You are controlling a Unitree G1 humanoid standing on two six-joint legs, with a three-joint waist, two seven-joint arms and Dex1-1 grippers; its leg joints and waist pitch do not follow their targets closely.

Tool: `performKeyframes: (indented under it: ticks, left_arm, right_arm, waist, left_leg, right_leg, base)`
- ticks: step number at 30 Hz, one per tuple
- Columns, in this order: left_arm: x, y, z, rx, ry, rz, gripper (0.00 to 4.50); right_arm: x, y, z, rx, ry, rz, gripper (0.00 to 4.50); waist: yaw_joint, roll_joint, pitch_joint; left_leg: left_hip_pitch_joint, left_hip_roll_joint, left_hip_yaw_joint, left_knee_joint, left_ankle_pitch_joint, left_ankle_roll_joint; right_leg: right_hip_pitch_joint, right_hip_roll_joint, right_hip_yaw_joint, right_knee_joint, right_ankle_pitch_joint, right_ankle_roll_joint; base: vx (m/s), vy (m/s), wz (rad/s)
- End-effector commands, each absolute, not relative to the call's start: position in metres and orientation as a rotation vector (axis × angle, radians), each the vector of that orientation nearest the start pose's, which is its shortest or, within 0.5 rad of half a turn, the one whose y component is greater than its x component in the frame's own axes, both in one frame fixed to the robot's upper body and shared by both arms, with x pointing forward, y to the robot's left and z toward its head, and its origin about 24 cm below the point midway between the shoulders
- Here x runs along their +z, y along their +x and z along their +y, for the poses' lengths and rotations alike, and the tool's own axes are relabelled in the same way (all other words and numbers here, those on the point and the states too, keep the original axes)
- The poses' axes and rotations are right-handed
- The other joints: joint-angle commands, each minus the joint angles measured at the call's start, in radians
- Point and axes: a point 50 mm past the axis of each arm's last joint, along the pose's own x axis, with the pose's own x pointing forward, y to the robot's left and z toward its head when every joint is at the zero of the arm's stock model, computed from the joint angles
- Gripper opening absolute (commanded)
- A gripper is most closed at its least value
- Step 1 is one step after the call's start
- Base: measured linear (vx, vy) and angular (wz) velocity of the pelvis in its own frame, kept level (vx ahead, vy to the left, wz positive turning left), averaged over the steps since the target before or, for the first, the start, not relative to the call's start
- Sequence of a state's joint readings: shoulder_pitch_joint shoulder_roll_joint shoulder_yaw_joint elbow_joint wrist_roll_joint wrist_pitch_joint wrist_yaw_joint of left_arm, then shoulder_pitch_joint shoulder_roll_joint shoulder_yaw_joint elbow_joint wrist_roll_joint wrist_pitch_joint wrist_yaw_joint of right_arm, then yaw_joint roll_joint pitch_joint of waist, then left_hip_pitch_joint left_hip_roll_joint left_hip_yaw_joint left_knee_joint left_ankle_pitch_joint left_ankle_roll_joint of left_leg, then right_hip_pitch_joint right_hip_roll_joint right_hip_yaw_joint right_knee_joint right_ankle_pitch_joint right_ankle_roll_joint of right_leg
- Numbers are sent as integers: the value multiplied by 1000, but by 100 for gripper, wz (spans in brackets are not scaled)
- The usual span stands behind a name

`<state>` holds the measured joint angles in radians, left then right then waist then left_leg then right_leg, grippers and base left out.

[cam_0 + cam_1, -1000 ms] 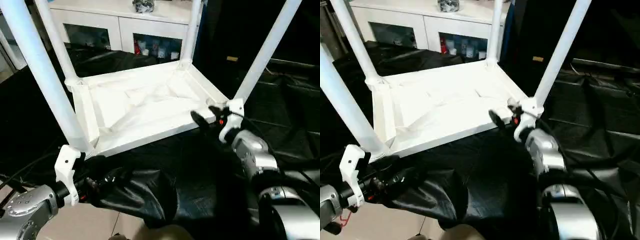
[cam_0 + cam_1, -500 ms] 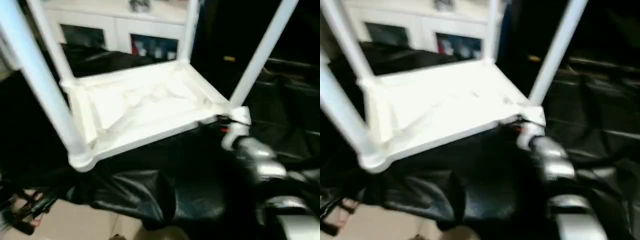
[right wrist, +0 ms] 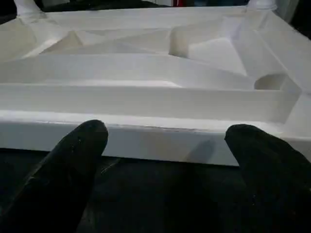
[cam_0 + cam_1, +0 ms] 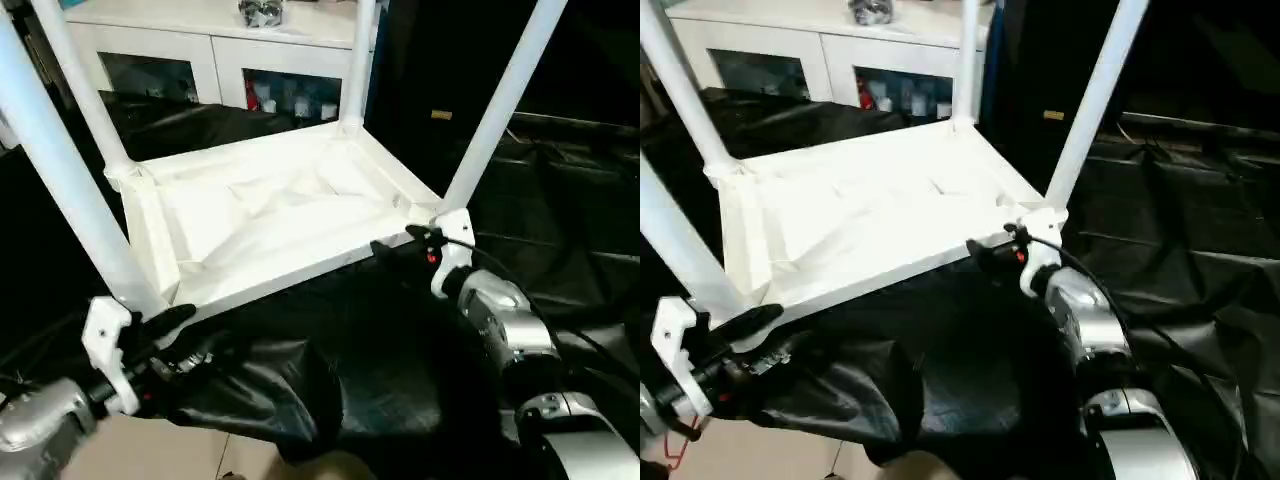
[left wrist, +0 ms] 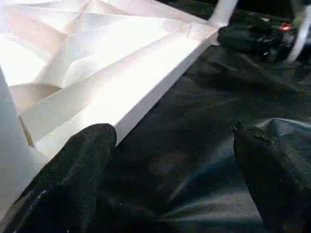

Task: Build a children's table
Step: Rotate table base

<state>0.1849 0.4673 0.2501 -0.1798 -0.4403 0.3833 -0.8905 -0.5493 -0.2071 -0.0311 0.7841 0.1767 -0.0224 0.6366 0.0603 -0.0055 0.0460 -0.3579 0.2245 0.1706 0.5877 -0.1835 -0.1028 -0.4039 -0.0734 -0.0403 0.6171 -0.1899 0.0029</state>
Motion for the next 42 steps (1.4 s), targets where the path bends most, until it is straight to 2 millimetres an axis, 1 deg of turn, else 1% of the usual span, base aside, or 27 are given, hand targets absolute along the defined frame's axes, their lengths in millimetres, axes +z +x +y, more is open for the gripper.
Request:
performKeyframes:
  ticks: [1,2,5,6,7,8,9,10,12,13,16,18,19,20,21,24,25,27,28,30,31,34,35,36,37,39,42]
  left_arm:
    - [55,201,248,-660,-92,289,444]
    - [55,201,248,-660,-92,289,444]
    - [52,198,270,-659,-82,349,444]
    - [67,185,279,-646,-77,342,444]
    - [80,172,278,-650,-73,333,444]
    - [88,162,277,-657,-68,331,444]
    - [94,153,280,-659,-59,340,444]
    - [96,149,284,-657,-60,343,444]
    - [100,145,290,-649,-59,344,444]
    - [100,145,291,-647,-56,343,444]
    - [102,150,298,-588,6,301,444]
    - [105,161,303,-524,56,251,444]
    - [105,167,302,-510,60,234,444]
    - [105,175,301,-489,77,215,444]
    - [105,183,298,-484,76,197,444]
    - [105,203,294,-459,81,167,444]
    - [104,206,293,-456,84,161,444]
    - [102,211,294,-434,96,166,444]
    - [101,216,292,-439,99,161,444]
    - [98,226,285,-452,89,152,444]
    - [98,228,280,-478,74,145,444]
    - [100,234,245,-681,-13,122,444]
    - [100,234,242,-700,-22,122,444]
    - [100,230,225,-826,-82,140,444]
    - [100,227,217,-891,-112,158,444]
    - [100,221,204,-1000,-146,201,444]
    - [99,218,183,-1131,-162,234,444]
  right_arm:
    - [40,338,-151,633,27,188,450]
    - [40,338,-151,633,27,188,450]
    - [39,335,-146,686,11,199,450]
    - [37,332,-145,716,-1,211,450]
    - [36,330,-144,738,0,218,450]
    - [35,328,-144,756,2,222,450]
    - [34,326,-142,792,4,228,450]
    - [33,323,-141,821,-4,233,450]
    - [32,320,-140,858,-15,243,450]
    - [31,319,-140,861,-17,247,450]
    - [28,320,-142,834,-29,265,450]
    - [28,321,-141,825,-26,267,450]
    - [28,321,-140,826,-23,267,450]
    - [28,321,-138,827,-22,268,450]
    - [28,321,-136,826,-20,271,450]
    - [25,323,-132,807,-28,289,450]
    - [25,323,-132,803,-32,291,450]
    - [24,324,-131,790,-42,297,450]
    - [23,325,-131,782,-50,299,450]
    - [22,327,-128,766,-47,311,450]
    - [21,328,-128,758,-52,317,450]
    - [17,333,-128,700,-74,356,450]
    - [16,333,-128,694,-76,359,450]
    - [16,336,-128,671,-79,367,450]
    - [16,337,-127,661,-76,369,450]
    - [16,339,-125,649,-71,373,450]
    - [16,342,-116,661,-76,376,450]
  waist:
    - [3,11,-54]
    - [3,11,-54]
    - [4,10,-52]
    - [3,9,-50]
    - [1,9,-52]
    - [-7,11,-50]
    - [-10,12,-45]
    - [-11,8,-43]
    - [-3,8,-40]
    - [3,9,-38]
    - [9,12,-38]
    - [10,10,-39]
    - [13,8,-42]
    - [12,11,-41]
    - [17,9,-45]
    - [19,10,-47]
    - [21,8,-51]
    - [21,7,-52]
    - [22,5,-56]
    - [21,7,-58]
    - [21,3,-58]
    - [24,7,-59]
    - [25,7,-59]
    - [28,11,-58]
    - [29,14,-59]
    - [27,10,-58]
    - [20,12,-53]
  left_leg:
    - [5,-6,11,-70,-249,31]
    - [6,-5,10,-71,-259,29]
    - [7,-8,9,-74,-286,22]
    - [7,-6,8,-75,-295,17]
    - [4,-3,6,-75,-296,11]
    - [-5,4,1,-81,-309,6]
    - [4,5,5,-81,-348,14]
    - [10,1,8,-79,-364,23]
    - [15,-1,9,-80,-391,26]
    - [14,0,7,-82,-401,21]
    - [15,1,4,-85,-397,3]
    - [14,1,4,-86,-394,-1]
    - [17,-1,5,-83,-383,-4]
    - [15,-1,3,-86,-383,-7]
    - [19,-2,4,-82,-378,-10]
    - [18,-3,3,-82,-361,-20]
    - [15,-5,4,-80,-341,-20]
    - [15,-5,5,-79,-323,-18]
    - [12,-4,5,-76,-294,-15]
    - [13,-6,7,-74,-273,-13]
    - [9,-6,7,-74,-259,-11]
    - [13,-6,9,-72,-250,-16]
    - [15,-5,10,-72,-255,-18]
    - [16,-5,11,-71,-265,-21]
    - [16,-5,11,-72,-275,-27]
    - [15,-5,11,-72,-284,-30]
    - [10,-6,9,-75,-311,-30]
  right_leg:
    - [40,-29,25,-65,-142,-224]
    - [41,-30,26,-66,-155,-218]
    - [40,-33,27,-72,-219,-197]
    - [39,-33,28,-71,-234,-194]
    - [43,-37,28,-66,-224,-200]
    - [48,-41,26,-62,-228,-211]
    - [35,-33,24,-75,-264,-210]
    - [29,-25,26,-79,-263,-214]
    - [23,-24,27,-82,-296,-203]
    - [24,-27,28,-84,-325,-189]
    - [24,-29,30,-85,-334,-171]
    - [26,-29,30,-85,-324,-167]
    - [26,-30,31,-82,-300,-167]
    - [29,-29,30,-81,-301,-165]
    - [27,-31,31,-80,-294,-165]
    - [30,-32,31,-75,-272,-169]
    - [34,-34,31,-74,-257,-171]
    - [34,-33,31,-71,-232,-176]
    - [38,-34,31,-66,-196,-184]
    - [38,-33,30,-62,-162,-199]
    - [41,-34,30,-59,-140,-205]
    - [38,-34,29,-56,-125,-226]
    - [37,-35,29,-57,-128,-229]
    - [35,-35,29,-56,-133,-232]
    - [36,-35,28,-54,-140,-234]
    - [37,-33,28,-54,-143,-234]
    - [40,-35,29,-60,-192,-217]
  base:
    - [0,0,0]
    - [0,0,0]
    - [0,0,0]
    - [0,0,0]
    - [0,0,0]
    - [0,0,0]
    - [0,0,0]
    - [0,0,0]
    - [0,0,0]
    - [0,0,0]
    - [0,0,0]
    - [0,0,0]
    - [0,0,0]
    - [0,0,0]
    - [0,0,0]
    - [0,0,0]
    - [0,0,0]
    - [0,0,0]
    - [0,0,0]
    - [0,0,0]
    - [0,0,0]
    - [0,0,0]
    - [0,0,0]
    - [0,0,0]
    - [0,0,0]
    - [0,0,0]
    - [0,0,0]
